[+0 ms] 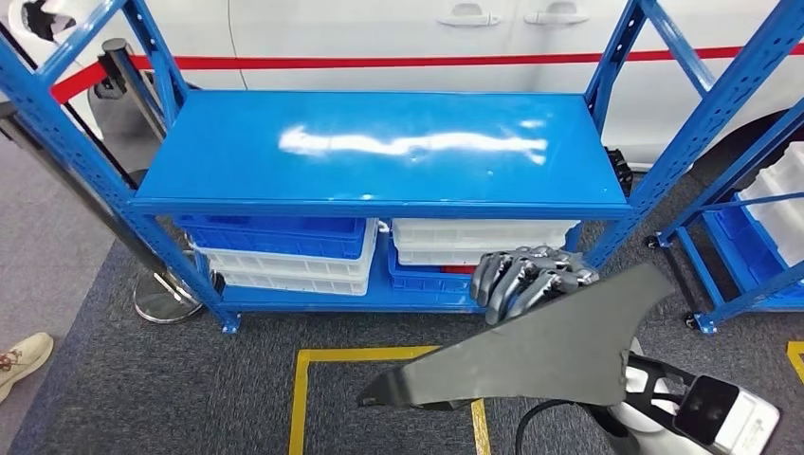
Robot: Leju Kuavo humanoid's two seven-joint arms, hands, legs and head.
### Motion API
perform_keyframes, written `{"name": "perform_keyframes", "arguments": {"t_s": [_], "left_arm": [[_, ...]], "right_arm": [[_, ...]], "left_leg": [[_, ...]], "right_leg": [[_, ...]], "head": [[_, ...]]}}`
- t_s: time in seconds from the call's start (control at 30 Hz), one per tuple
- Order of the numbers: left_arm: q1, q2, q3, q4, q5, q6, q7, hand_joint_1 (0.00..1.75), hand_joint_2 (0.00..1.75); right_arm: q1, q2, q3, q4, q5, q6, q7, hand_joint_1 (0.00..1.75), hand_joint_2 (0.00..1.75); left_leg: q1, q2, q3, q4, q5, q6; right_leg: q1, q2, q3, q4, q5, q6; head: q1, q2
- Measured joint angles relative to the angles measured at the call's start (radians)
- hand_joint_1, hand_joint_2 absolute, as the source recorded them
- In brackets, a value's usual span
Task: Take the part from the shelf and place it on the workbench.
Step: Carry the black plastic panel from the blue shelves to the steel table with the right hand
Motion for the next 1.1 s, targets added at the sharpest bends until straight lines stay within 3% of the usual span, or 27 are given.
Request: {"name": "perform_keyframes", "arguments": {"t_s": [0.07, 0.1, 0.13, 0.17, 0.23, 0.3, 0.33, 0.37, 0.43, 0.47, 0.5, 0.57, 0.6, 0.63, 0.67, 0.7, 0.77, 0.83, 0.87, 0.93, 0.97, 1.0, 1.1], "left_arm": [[0.001, -0.001, 0.0, 0.0, 0.001, 0.0, 0.0, 0.0, 1.75], [0.001, -0.001, 0.0, 0.0, 0.001, 0.0, 0.0, 0.0, 1.75], [0.001, -0.001, 0.0, 0.0, 0.001, 0.0, -0.001, 0.0, 1.75], [0.001, -0.001, 0.001, 0.0, 0.002, 0.001, -0.001, 0.0, 1.75], [0.0, -0.002, 0.002, 0.0, 0.002, 0.001, -0.003, 0.0, 1.75], [0.002, -0.002, 0.003, -0.001, 0.002, 0.0, -0.006, 0.0, 1.75], [0.002, -0.002, 0.004, -0.001, 0.002, 0.0, -0.009, 0.0, 1.75], [0.003, -0.003, 0.005, -0.001, 0.002, -0.001, -0.011, 0.0, 1.75], [0.003, -0.005, 0.006, -0.001, 0.002, -0.002, -0.015, 0.0, 1.75], [0.004, -0.006, 0.007, -0.001, 0.003, -0.002, -0.016, 0.0, 1.75], [0.006, -0.007, 0.007, -0.001, 0.003, -0.002, -0.017, 0.0, 1.75], [0.011, -0.01, 0.008, -0.001, 0.003, -0.002, -0.017, 0.0, 1.75], [0.014, -0.011, 0.008, -0.001, 0.003, -0.001, -0.017, 0.0, 1.75], [0.014, -0.011, 0.009, -0.001, 0.004, 0.0, -0.017, 0.0, 1.75], [0.014, -0.011, 0.011, -0.001, 0.005, 0.001, -0.017, 0.0, 1.75], [0.013, -0.011, 0.012, -0.001, 0.005, 0.002, -0.017, 0.0, 1.75], [0.011, -0.011, 0.014, -0.001, 0.006, 0.004, -0.017, 0.0, 1.75], [0.009, -0.011, 0.015, -0.001, 0.007, 0.005, -0.017, 0.0, 1.75], [0.008, -0.011, 0.017, -0.001, 0.009, 0.008, -0.017, 0.0, 1.75], [0.007, -0.011, 0.022, -0.001, 0.013, 0.016, -0.015, 0.0, 1.75], [0.006, -0.011, 0.024, -0.001, 0.015, 0.02, -0.013, 0.0, 1.75], [0.006, -0.011, 0.027, -0.001, 0.017, 0.023, -0.011, 0.0, 1.75], [0.005, -0.011, 0.03, -0.001, 0.019, 0.027, -0.01, 0.0, 1.75]], "right_arm": [[0.011, 0.0, -0.015, -0.001, 0.001, 0.01, 0.0, 1.24, 1.75], [0.016, 0.001, -0.021, -0.001, 0.001, 0.016, 0.0, 1.24, 1.75], [0.021, 0.001, -0.026, -0.001, 0.001, 0.026, 0.0, 1.24, 1.75], [0.026, 0.002, -0.031, -0.001, 0.001, 0.037, 0.0, 1.24, 1.75], [0.031, 0.005, -0.041, -0.001, 0.002, 0.055, 0.0, 1.24, 1.75], [0.03, 0.009, -0.051, -0.001, 0.001, 0.066, 0.0, 1.24, 1.75], [0.03, 0.011, -0.056, -0.001, 0.001, 0.072, -0.001, 1.24, 1.75], [0.032, 0.013, -0.062, -0.001, 0.0, 0.079, -0.001, 1.24, 1.75], [0.041, 0.015, -0.074, -0.002, 0.001, 0.094, -0.002, 1.24, 1.75], [0.046, 0.017, -0.079, -0.002, 0.001, 0.099, -0.002, 1.24, 1.75], [0.049, 0.02, -0.082, -0.003, 0.002, 0.101, -0.002, 1.24, 1.75], [0.053, 0.026, -0.086, -0.004, 0.007, 0.102, -0.002, 1.24, 1.75], [0.058, 0.029, -0.089, -0.004, 0.012, 0.103, -0.002, 1.24, 1.75], [0.064, 0.032, -0.093, -0.004, 0.017, 0.106, -0.002, 1.24, 1.75], [0.07, 0.033, -0.099, -0.004, 0.02, 0.111, -0.002, 1.24, 1.75], [0.075, 0.034, -0.104, -0.004, 0.022, 0.117, -0.002, 1.24, 1.75], [0.078, 0.035, -0.118, -0.004, 0.02, 0.129, -0.002, 1.24, 1.75], [0.078, 0.035, -0.133, -0.004, 0.013, 0.137, -0.002, 1.24, 1.75], [0.077, 0.035, -0.141, -0.003, 0.005, 0.141, -0.002, 1.24, 1.75], [0.071, 0.033, -0.154, 0.001, -0.02, 0.149, -0.002, 1.24, 1.75], [0.064, 0.031, -0.161, 0.005, -0.038, 0.15, -0.002, 1.24, 1.75], [0.056, 0.026, -0.166, 0.01, -0.056, 0.147, -0.002, 1.24, 1.75], [0.036, 0.007, -0.171, 0.024, -0.094, 0.124, -0.002, 1.24, 1.75]], "left_leg": [[-0.003, 0.013, -0.024, 0.001, 0.021, 0.008], [-0.004, 0.019, -0.038, 0.002, 0.031, 0.009], [-0.005, 0.026, -0.053, 0.004, 0.041, 0.008], [-0.006, 0.034, -0.068, 0.008, 0.049, 0.007], [-0.007, 0.047, -0.098, 0.019, 0.064, 0.001], [-0.009, 0.058, -0.115, 0.03, 0.074, -0.009], [-0.009, 0.064, -0.118, 0.033, 0.08, -0.015], [-0.008, 0.072, -0.12, 0.033, 0.087, -0.021], [-0.001, 0.076, -0.123, 0.033, 0.095, -0.035], [0.002, 0.063, -0.129, 0.042, 0.081, -0.042], [0.004, 0.043, -0.14, 0.068, 0.045, -0.047], [0.004, 0.003, -0.167, 0.173, -0.059, -0.048], [0.003, -0.004, -0.179, 0.237, -0.1, -0.047], [0.002, -0.007, -0.181, 0.285, -0.117, -0.045], [0.001, -0.008, -0.171, 0.306, -0.109, -0.041], [-0.001, -0.008, -0.145, 0.292, -0.085, -0.036], [-0.006, -0.013, -0.048, 0.177, -0.043, -0.023], [-0.013, -0.019, 0.043, 0.042, -0.05, -0.014], [-0.017, -0.021, 0.064, 0.004, -0.059, -0.012], [-0.019, -0.017, 0.057, -0.014, -0.046, -0.005], [-0.018, -0.013, 0.051, -0.018, -0.033, 0.001], [-0.017, -0.009, 0.041, -0.022, -0.018, 0.008], [-0.017, 0.0, -0.002, -0.022, 0.021, 0.017]], "right_leg": [[-0.006, 0.002, -0.032, 0.112, -0.096, 0.008], [-0.009, 0.002, -0.043, 0.171, -0.125, 0.012], [-0.012, 0.001, -0.046, 0.212, -0.13, 0.016], [-0.015, 0.001, -0.034, 0.224, -0.113, 0.019], [-0.022, -0.011, 0.036, 0.156, -0.057, 0.024], [-0.019, -0.041, 0.134, 0.021, -0.056, 0.021], [-0.014, -0.051, 0.162, -0.026, -0.067, 0.014], [-0.008, -0.053, 0.175, -0.055, -0.076, 0.004], [-0.004, -0.038, 0.162, -0.064, -0.059, -0.019], [-0.003, -0.031, 0.153, -0.065, -0.048, -0.028], [-0.003, -0.025, 0.141, -0.067, -0.034, -0.037], [0.0, -0.009, 0.11, -0.068, -0.008, -0.049], [0.003, -0.001, 0.093, -0.067, 0.004, -0.052], [0.006, 0.005, 0.077, -0.066, 0.017, -0.054], [0.009, 0.011, 0.059, -0.064, 0.029, -0.054], [0.01, 0.016, 0.042, -0.062, 0.04, -0.053], [0.012, 0.024, 0.014, -0.057, 0.062, -0.048], [0.012, 0.027, 0.0, -0.055, 0.082, -0.039], [0.011, 0.027, -0.003, -0.057, 0.092, -0.033], [0.006, 0.026, -0.006, -0.063, 0.11, -0.021], [0.004, 0.024, -0.011, -0.059, 0.102, -0.016], [0.002, 0.021, -0.02, -0.04, 0.073, -0.011], [-0.004, 0.013, -0.06, 0.124, -0.075, 0.001]], "head": [[0.002, 0.0], [0.002, 0.0], [0.002, 0.0], [0.002, 0.0], [0.002, 0.0], [0.0, 0.0], [0.0, 0.0], [0.0, 0.0], [0.001, 0.0], [0.0, 0.0], [0.0, 0.0], [-0.001, 0.0], [-0.002, 0.0], [-0.002, 0.0], [-0.002, 0.0], [-0.002, 0.0], [-0.002, 0.0], [-0.001, 0.0], [-0.002, 0.0], [-0.002, 0.0], [-0.003, 0.0], [-0.002, 0.0], [0.0, 0.0]]}}
